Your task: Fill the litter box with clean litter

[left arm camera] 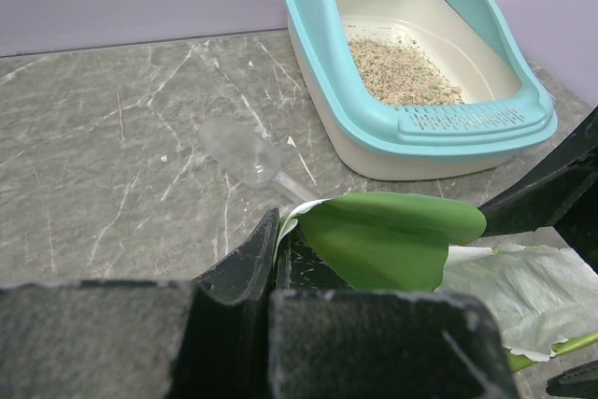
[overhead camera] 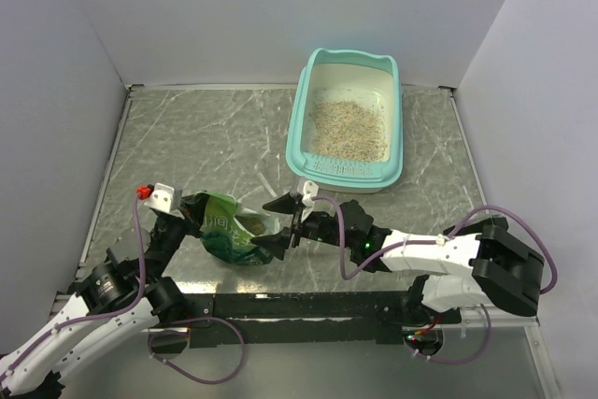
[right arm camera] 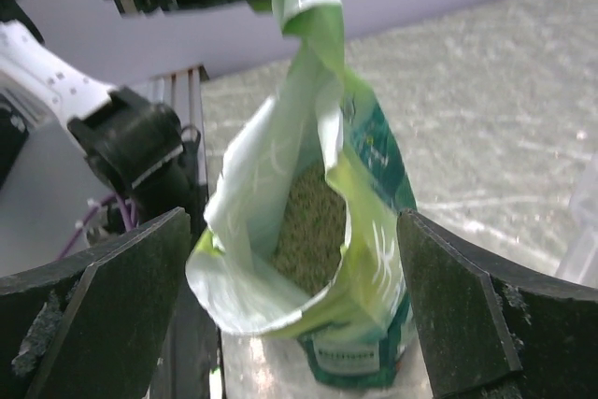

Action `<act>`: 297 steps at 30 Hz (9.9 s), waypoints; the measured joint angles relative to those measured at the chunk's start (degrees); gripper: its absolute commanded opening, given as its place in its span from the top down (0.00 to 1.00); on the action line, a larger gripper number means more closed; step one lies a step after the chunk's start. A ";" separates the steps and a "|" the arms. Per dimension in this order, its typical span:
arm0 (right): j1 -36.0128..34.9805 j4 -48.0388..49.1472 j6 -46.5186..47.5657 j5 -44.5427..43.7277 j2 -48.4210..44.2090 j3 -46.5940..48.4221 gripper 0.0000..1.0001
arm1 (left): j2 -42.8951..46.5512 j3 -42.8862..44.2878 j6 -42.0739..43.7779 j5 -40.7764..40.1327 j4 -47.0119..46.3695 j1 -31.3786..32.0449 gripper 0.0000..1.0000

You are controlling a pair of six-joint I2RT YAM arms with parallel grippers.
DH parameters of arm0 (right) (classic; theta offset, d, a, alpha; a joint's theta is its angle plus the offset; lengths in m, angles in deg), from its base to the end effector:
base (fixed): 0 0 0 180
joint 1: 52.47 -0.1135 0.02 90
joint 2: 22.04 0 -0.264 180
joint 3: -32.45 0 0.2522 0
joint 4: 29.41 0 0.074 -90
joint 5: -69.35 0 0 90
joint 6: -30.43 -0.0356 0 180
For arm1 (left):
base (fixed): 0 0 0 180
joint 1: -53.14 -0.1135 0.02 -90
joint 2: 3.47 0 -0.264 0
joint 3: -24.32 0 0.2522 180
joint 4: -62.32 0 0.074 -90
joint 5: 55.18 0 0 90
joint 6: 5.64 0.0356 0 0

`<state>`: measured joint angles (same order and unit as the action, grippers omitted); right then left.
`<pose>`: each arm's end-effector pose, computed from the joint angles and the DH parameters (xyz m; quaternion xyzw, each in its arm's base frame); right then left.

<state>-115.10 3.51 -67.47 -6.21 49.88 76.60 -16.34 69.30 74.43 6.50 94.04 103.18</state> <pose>0.1159 0.2432 0.2567 -0.3900 0.5517 0.4920 0.5490 0.0653 -0.0517 0.3071 0.0713 0.7014 -0.1945 0.6820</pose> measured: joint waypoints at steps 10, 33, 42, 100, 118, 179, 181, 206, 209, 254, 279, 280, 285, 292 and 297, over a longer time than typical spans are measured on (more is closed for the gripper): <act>-0.87 7.19 -1.95 -0.57 5.42 -0.55 0.05 | 0.02 0.00 -0.02 0.00 -0.02 0.00 0.99; -1.18 19.23 -3.15 -5.09 9.25 -4.90 1.00 | 2.25 0.00 0.72 5.29 0.31 0.00 0.59; 12.33 0.31 -4.17 11.69 -10.58 -9.53 1.00 | 3.80 1.86 1.29 21.31 -0.92 -0.11 0.21; 23.69 -38.25 -28.41 32.85 -40.46 -13.27 1.00 | -18.75 1.38 -36.44 46.10 1.62 -1.03 0.99; 24.96 -38.36 -53.37 34.77 -41.57 -20.37 1.00 | -8.96 -9.44 -52.76 48.63 -0.94 -2.56 0.99; -19.19 -87.69 5.70 -17.79 -17.00 27.26 0.37 | -12.74 -5.64 -55.54 48.76 12.11 -3.15 0.99; -19.32 -86.77 6.01 -17.90 -16.11 27.21 0.37 | -12.74 -5.35 -55.43 48.37 12.63 -3.15 0.99; -20.85 -80.61 9.07 -16.37 -11.43 19.41 0.67 | -13.99 -3.23 -53.92 46.99 14.86 -3.15 0.99; -20.85 -80.28 9.40 -16.81 -11.08 18.03 1.00 | -14.58 -2.58 -53.24 47.28 15.69 -3.13 0.99; -3.67 -95.71 3.28 4.48 -14.12 22.99 1.00 | -37.66 5.92 -0.13 61.20 -12.24 7.91 0.32; -3.58 -98.27 3.17 4.63 -14.99 22.99 1.00 | -42.16 0.76 0.35 54.75 -18.97 16.46 0.69; -3.58 -98.57 3.06 4.55 -14.99 22.97 1.00 | -42.75 0.79 0.11 54.18 -18.88 16.65 0.79; -2.86 -99.56 2.12 2.82 -15.87 22.97 1.00 | -44.46 3.04 1.05 48.02 -16.94 17.57 0.99; -2.75 -95.62 1.81 2.75 -16.02 22.97 1.00 | -37.77 3.48 2.21 39.56 -11.32 19.45 0.99; -2.73 -93.09 4.00 2.27 -12.13 26.12 1.00 | -32.44 3.58 4.17 34.45 -6.27 19.54 0.99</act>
<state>-117.84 -89.58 -63.47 -3.94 37.75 102.72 -48.77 72.89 78.61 40.95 87.77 122.72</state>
